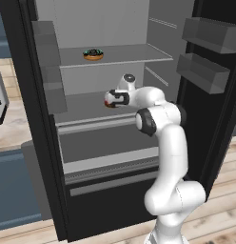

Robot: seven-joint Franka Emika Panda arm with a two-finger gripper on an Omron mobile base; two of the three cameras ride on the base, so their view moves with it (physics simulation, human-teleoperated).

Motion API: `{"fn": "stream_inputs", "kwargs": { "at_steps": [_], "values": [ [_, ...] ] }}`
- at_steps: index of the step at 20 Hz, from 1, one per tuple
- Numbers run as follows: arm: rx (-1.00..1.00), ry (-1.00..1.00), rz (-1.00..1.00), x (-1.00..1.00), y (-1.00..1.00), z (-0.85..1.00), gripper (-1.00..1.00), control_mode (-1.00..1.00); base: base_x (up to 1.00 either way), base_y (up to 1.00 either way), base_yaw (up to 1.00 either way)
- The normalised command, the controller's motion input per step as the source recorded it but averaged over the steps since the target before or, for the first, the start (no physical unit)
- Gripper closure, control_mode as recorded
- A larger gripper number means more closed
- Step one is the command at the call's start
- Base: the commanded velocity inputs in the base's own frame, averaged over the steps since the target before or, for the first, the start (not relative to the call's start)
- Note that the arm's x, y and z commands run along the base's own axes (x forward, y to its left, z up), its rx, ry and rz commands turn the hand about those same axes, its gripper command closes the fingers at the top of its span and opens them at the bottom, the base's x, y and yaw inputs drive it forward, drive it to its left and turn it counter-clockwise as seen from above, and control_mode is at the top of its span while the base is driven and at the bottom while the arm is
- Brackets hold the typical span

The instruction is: Take the donuts from the fridge and place them on the empty tray on the dining counter.

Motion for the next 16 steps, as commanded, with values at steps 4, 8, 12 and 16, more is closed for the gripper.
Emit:
{"fn": "stream_inputs", "kwargs": {
  "at_steps": [4, 8, 12, 16],
  "values": [
    [0.04, -0.44, 0.0, -0.56, -0.01, 0.23, 1.0, -1.0, 0.0, 0.0, 0.0],
    [0.08, -0.27, 0.0, -0.74, -0.06, 0.61, 1.0, -1.0, 0.0, 0.0, 0.0],
    [0.14, 0.08, -0.03, -0.78, -0.3, 1.0, 1.0, -1.0, 0.0, 0.0, 0.0],
    [0.11, 0.08, -0.05, -0.86, -0.31, 0.96, 1.0, -1.0, 0.0, 0.0, 0.0]
  ]
}}
